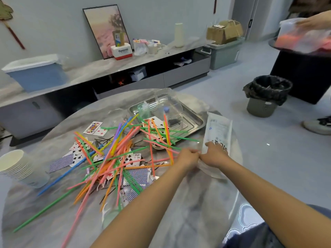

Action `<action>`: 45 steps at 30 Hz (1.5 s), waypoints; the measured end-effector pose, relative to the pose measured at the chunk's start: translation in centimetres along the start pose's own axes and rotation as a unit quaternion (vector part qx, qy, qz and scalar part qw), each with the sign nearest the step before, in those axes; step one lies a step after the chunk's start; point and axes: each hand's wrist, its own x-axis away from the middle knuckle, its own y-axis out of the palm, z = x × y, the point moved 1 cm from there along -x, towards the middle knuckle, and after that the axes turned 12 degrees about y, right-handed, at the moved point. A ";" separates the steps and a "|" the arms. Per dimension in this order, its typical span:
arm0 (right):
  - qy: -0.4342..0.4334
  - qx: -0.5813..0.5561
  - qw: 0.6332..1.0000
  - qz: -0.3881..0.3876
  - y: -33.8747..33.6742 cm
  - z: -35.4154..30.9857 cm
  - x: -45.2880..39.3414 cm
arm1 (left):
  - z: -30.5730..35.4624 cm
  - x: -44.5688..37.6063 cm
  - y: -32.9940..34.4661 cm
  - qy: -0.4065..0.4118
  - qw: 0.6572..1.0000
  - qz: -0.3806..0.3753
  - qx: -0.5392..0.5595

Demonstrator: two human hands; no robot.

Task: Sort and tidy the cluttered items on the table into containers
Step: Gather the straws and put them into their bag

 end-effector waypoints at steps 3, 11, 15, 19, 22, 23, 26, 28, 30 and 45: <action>0.004 -0.053 0.999 0.005 -0.5 -0.2 0.5 | 0.1 -0.1 -0.2 0.012 0.999 0.013 0.036; -0.060 -0.147 0.987 0.027 -1.6 -0.9 4.6 | 1.8 3.5 -5.2 0.095 0.993 0.057 0.042; -0.118 -0.183 0.976 0.026 -1.2 -2.3 7.5 | 1.6 6.1 -8.8 0.140 0.983 0.115 0.009; -0.198 -0.176 0.964 0.016 -0.2 -4.6 10.6 | 0.2 9.4 -12.9 0.158 0.969 0.188 0.010; -0.227 -0.181 0.957 0.012 0.9 -6.5 12.4 | -0.8 12.0 -15.7 0.163 0.953 0.253 0.023; -0.237 -0.184 0.954 0.009 1.3 -7.1 12.9 | -0.9 13.0 -16.5 0.166 0.947 0.273 0.028; -0.245 -0.208 0.946 -0.049 2.4 -9.9 15.2 | -1.8 15.9 -19.1 0.173 0.923 0.337 0.066; -0.238 -0.257 0.928 -0.123 3.0 -11.3 16.1 | -2.5 16.9 -20.3 0.173 0.910 0.364 0.099; -0.228 -0.308 0.905 -0.187 3.7 -12.1 16.2 | -3.2 17.4 -21.1 0.172 0.905 0.373 0.111; -0.243 -0.304 0.759 -0.522 6.8 -17.2 11.0 | -3.4 12.1 -26.2 0.081 0.760 0.177 0.620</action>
